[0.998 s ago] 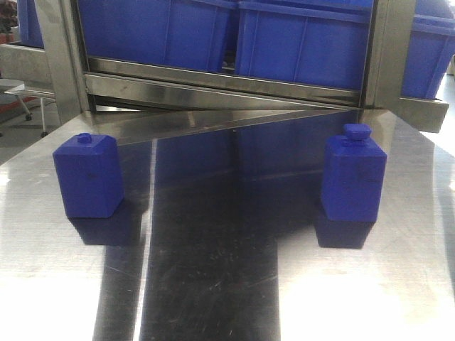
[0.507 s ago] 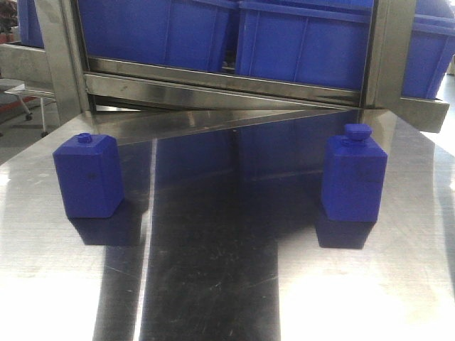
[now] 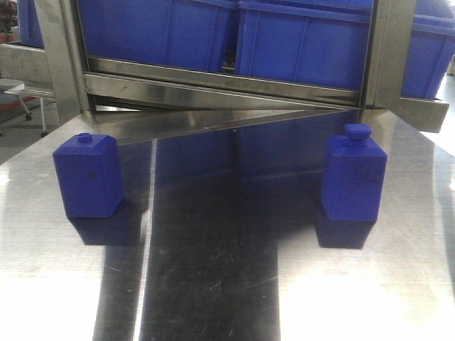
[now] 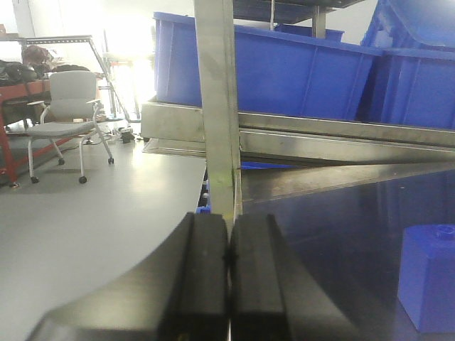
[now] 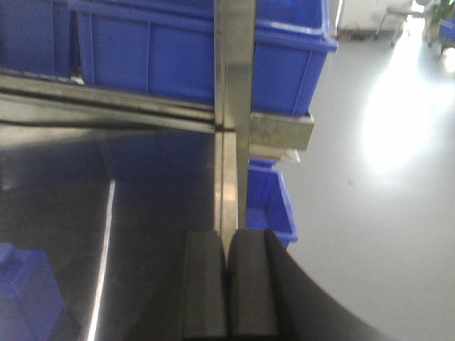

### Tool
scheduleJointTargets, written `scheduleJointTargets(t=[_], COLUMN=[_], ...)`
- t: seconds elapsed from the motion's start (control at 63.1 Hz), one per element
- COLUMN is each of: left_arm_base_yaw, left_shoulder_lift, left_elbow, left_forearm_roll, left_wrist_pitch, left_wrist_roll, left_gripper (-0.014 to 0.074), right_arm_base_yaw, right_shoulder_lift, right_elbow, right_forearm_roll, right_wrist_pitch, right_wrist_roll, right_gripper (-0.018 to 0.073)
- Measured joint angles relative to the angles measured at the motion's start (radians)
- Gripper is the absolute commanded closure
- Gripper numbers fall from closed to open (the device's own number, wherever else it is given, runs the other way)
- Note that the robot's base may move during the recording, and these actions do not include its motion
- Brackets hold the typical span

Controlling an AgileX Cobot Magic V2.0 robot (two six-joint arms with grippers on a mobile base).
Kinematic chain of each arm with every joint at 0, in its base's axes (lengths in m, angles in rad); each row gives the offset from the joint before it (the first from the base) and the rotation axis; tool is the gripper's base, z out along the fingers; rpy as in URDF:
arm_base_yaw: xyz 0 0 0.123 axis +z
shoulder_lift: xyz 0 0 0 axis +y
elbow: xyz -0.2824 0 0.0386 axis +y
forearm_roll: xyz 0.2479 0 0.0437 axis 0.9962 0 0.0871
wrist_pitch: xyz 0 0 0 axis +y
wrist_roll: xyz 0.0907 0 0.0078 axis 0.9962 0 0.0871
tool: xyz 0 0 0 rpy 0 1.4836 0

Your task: Pick and sort blue part to right shelf

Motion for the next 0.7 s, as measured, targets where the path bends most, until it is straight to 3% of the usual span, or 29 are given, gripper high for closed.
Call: scheduleJointTargets(t=[0.285, 0.586, 0.65, 0.697], left_arm_base_yaw=[0.000, 0.000, 0.000, 0.000], left_shoulder_lift=[0.000, 0.000, 0.000, 0.000], left_elbow=[0.000, 0.000, 0.000, 0.000], left_forearm_roll=[0.000, 0.000, 0.000, 0.000], left_wrist_pitch=[0.000, 0.000, 0.000, 0.000], left_wrist_roll=[0.000, 0.000, 0.000, 0.000], left_gripper=[0.0462, 0.0462, 0.0462, 0.0462], right_arm_base_yaw=[0.010, 0.119, 0.156, 0.183], right_shoulder_lift=[0.211, 0.393, 0.441, 0.477], right_elbow=[-0.107, -0.238, -0.268, -0.288], right_forearm_roll=[-0.024, -0.117, -0.121, -0.121], right_wrist_pitch=[0.017, 0.124, 0.172, 0.201], right_wrist_roll=[0.131, 0.157, 0.160, 0.172], right_gripper=[0.0501, 0.0496, 0.0446, 0.0352])
